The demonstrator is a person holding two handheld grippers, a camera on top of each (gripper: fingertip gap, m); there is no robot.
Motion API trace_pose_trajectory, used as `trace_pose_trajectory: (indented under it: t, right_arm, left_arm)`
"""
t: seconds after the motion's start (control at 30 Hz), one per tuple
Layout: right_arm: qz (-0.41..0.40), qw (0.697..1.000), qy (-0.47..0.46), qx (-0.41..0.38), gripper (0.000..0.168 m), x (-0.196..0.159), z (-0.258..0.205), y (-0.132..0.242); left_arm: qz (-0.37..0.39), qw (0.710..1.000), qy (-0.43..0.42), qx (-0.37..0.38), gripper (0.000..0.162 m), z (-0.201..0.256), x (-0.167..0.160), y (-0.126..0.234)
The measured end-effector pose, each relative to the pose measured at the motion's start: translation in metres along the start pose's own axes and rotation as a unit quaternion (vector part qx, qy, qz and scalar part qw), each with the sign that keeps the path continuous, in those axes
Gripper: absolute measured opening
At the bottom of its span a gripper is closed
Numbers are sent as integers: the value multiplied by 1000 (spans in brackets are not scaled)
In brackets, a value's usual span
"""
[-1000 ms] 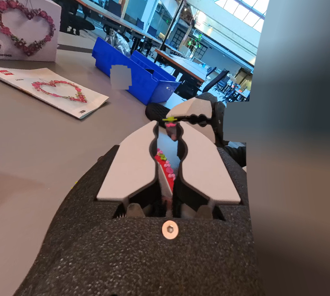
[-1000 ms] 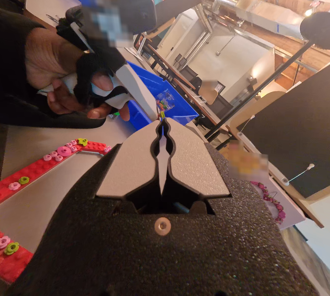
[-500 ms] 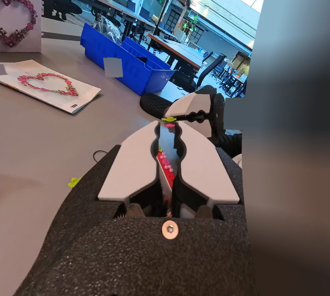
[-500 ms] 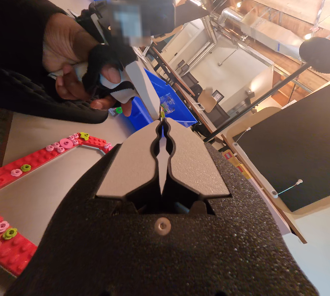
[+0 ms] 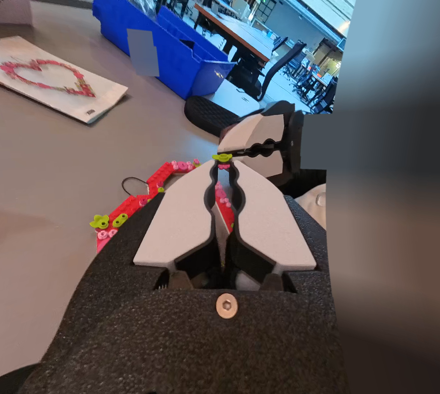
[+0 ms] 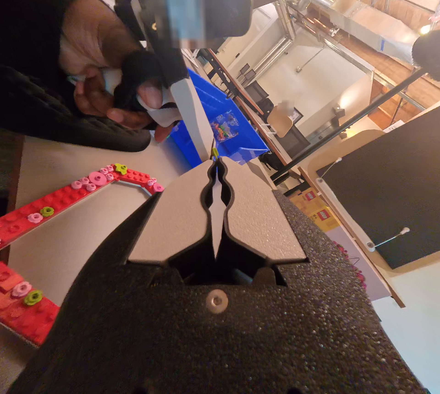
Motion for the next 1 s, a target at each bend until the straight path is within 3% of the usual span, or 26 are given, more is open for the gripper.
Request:
trace_pose_trajectory:
  t: [0.03, 0.13, 0.2, 0.27, 0.43, 0.6, 0.67, 0.73, 0.9, 1.0]
  right_arm:
    - [-2, 1000, 0, 5, 1, -1, -2, 0]
    - [-16, 997, 73, 12, 1, -6, -10, -1]
    - [11, 997, 67, -27, 1, 6, 9, 3]
    - [5, 1000, 0, -14, 1, 8, 27, 4]
    - [-6, 989, -144, 29, 1, -16, 36, 4]
    - [-20, 994, -92, 54, 1, -16, 27, 5]
    - [-20, 995, -82, 60, 1, -14, 25, 4]
    - [-4, 993, -96, 70, 1, -9, 25, 3]
    - [11, 993, -103, 64, 1, -2, 29, 1]
    - [13, 994, -92, 60, 1, 1, 31, 5]
  left_arm:
    - [-15, 1000, 1, -4, 9, 0, -2, 1]
    - [-112, 993, -36, 25, 6, -4, -13, 0]
    - [-265, 957, -86, 85, 9, -20, -50, 1]
    - [-206, 975, -65, 48, 9, -9, -39, -7]
    - [-95, 983, -116, 101, 9, -10, 5, 25]
    - [-28, 954, -168, 246, 9, -12, 72, 131]
    - [-85, 941, -161, 284, 9, -21, 85, 164]
    - [-194, 925, -134, 298, 10, -39, 79, 178]
    - [-370, 901, -69, 216, 9, -85, 51, 160]
    - [-437, 880, 13, 183, 9, -114, 33, 160]
Point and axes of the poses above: each gripper's, where its closed fingertips meet, y back along the fingers, x out of its top, z = x × y across the jaws, the point moved 3 cm from there along y, back along the fingers, and after that the axes turned 8 degrees about -y, right-handed, at the moved point
